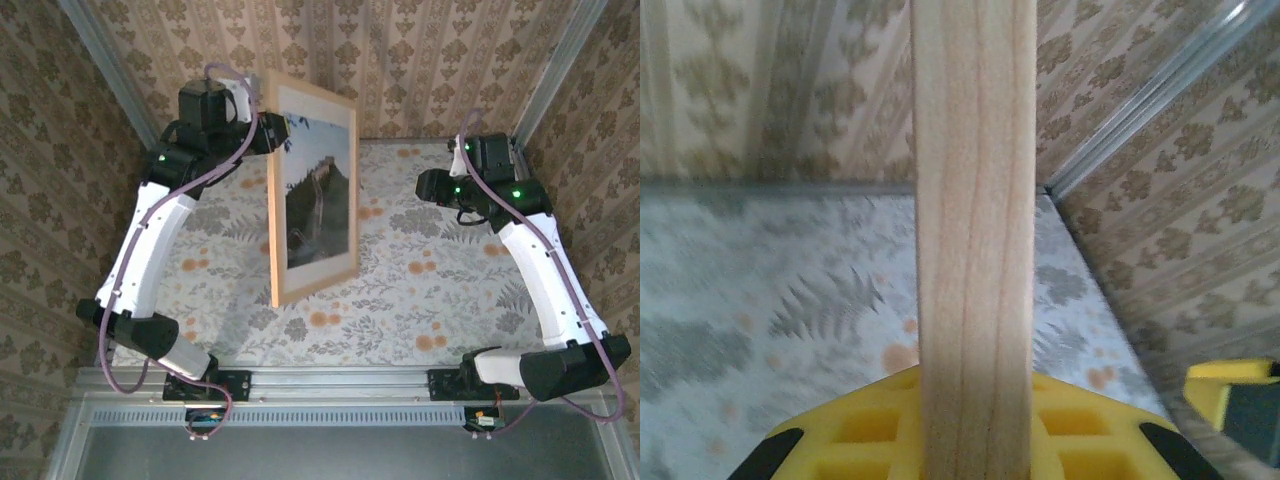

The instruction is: Put the photo into the frame

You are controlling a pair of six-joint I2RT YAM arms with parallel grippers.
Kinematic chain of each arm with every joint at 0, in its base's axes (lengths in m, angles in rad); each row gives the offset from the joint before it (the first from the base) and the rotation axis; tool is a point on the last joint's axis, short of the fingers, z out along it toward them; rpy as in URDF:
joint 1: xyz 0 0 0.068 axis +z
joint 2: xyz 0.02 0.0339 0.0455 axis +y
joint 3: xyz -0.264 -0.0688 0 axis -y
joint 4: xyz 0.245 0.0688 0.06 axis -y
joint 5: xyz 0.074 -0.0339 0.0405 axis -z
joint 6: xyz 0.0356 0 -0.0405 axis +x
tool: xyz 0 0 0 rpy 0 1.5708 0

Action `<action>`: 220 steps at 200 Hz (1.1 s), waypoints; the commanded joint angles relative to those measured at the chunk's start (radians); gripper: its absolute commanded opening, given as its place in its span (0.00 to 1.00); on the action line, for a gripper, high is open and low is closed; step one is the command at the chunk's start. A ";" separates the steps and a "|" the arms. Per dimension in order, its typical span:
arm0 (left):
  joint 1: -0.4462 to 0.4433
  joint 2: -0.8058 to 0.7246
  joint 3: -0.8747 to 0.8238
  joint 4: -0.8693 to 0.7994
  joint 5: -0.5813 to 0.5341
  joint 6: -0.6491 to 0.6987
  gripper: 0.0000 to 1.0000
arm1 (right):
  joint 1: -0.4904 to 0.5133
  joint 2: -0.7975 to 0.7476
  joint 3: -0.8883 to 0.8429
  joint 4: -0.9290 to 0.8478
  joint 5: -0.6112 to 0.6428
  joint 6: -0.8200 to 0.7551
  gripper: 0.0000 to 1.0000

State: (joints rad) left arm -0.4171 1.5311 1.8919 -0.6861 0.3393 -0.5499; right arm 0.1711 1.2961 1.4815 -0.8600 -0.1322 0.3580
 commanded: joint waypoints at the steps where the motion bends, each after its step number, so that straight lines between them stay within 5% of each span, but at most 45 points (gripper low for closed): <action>1: 0.083 -0.059 -0.112 0.314 0.222 -0.358 0.00 | 0.007 0.014 -0.024 0.007 -0.021 -0.028 0.50; 40: 0.173 -0.029 -0.332 0.586 0.373 -0.565 0.00 | 0.015 0.029 -0.032 -0.005 -0.017 -0.040 0.50; 90: 0.191 0.094 -0.450 0.818 0.518 -0.676 0.00 | 0.026 0.053 -0.050 0.002 -0.001 -0.042 0.50; 220: 0.225 0.452 -0.582 1.201 0.748 -0.789 0.00 | 0.069 0.178 -0.172 0.109 0.041 -0.040 0.52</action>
State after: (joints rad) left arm -0.2031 1.9636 1.3022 0.3275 0.9325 -1.2110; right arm 0.2321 1.4597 1.3350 -0.7994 -0.1234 0.3237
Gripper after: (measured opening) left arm 0.201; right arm 0.513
